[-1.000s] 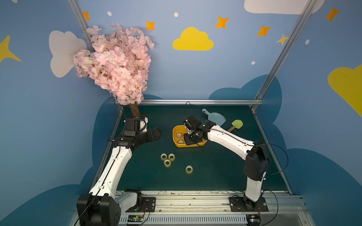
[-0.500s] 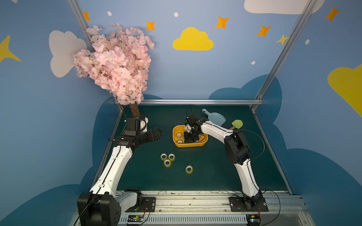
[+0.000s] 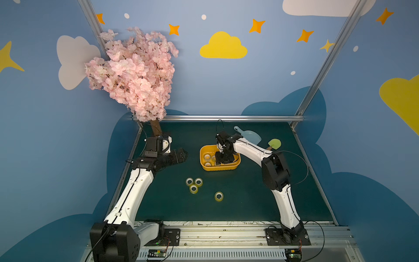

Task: Put the transparent tape into the storage box
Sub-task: Place the tape in the storage box, then pick up the tape at the center of the board.

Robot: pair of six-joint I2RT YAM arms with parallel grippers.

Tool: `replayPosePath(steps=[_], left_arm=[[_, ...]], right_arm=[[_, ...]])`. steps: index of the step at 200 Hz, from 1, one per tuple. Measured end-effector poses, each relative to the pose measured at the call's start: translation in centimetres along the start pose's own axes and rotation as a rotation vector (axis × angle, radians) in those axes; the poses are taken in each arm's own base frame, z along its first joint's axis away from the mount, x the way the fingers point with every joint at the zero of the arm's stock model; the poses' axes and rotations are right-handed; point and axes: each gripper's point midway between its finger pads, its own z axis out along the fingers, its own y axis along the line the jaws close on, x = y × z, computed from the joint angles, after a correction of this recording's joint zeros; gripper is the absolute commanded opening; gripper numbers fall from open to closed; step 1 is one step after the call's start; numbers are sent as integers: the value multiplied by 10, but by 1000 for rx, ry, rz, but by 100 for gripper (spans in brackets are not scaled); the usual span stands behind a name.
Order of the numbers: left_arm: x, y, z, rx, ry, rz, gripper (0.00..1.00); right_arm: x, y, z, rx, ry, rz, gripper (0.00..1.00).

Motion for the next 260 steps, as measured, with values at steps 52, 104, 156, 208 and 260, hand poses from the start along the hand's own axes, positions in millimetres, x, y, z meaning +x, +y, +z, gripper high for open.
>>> replayPosePath(steps=[52,104,156,208,260], left_arm=[[-1,-4,-3,16,-7,1,100],[-3,-9,-6,39,-25,0,100],[7,-15,-2,54,4,12,100],[6,-15,-3,37,-10,28,100],[4,-14,-6,19,-26,49,100]], right_arm=[[-8,18,-52,-26,-110,-25,52],[3,49,-105,-122,-249,-53,50],[31,41,-102,-151,-262,-40,48],[73,25,-94,-134,-225,-50,48],[124,9,-68,-98,-141,-86,47]])
